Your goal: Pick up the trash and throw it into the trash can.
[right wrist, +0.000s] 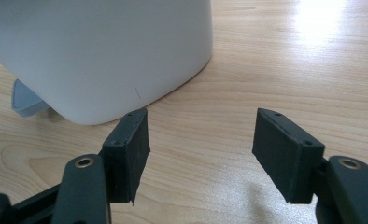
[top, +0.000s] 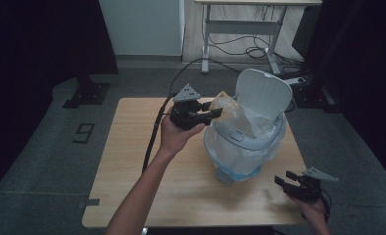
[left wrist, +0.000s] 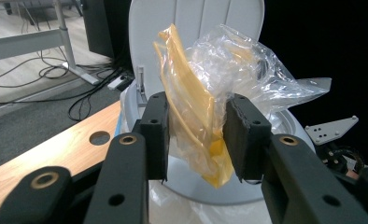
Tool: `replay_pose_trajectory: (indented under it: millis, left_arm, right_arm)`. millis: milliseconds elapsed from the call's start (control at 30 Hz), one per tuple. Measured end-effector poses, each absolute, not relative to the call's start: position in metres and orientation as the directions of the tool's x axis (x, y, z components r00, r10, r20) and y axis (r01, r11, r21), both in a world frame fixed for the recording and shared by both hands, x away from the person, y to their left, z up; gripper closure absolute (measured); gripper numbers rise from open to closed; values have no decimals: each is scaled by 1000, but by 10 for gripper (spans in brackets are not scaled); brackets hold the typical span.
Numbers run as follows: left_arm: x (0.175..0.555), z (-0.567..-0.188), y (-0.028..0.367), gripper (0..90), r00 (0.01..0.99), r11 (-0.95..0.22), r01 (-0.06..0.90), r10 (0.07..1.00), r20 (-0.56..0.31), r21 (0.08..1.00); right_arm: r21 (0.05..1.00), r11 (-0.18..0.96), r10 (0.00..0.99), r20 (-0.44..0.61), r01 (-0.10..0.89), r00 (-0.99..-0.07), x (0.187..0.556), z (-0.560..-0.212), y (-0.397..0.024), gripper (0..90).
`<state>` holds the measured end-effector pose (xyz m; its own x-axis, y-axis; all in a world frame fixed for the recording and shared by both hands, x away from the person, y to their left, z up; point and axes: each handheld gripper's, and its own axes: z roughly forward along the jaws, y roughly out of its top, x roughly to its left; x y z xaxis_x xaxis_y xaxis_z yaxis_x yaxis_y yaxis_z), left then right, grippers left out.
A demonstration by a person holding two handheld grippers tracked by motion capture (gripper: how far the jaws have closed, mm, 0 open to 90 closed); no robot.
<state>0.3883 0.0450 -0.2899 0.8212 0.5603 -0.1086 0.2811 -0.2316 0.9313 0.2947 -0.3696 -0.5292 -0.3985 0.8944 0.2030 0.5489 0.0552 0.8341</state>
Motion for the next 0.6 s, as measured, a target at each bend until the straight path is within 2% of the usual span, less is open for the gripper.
replay_pose_trajectory:
  millis: [600]
  left_arm:
    - [404, -289, 7, 622, 836, -282, 283, 541, -92, 917]
  right_arm:
    - [832, 65, 892, 199, 550, -407, 295, -530, -368, 356]
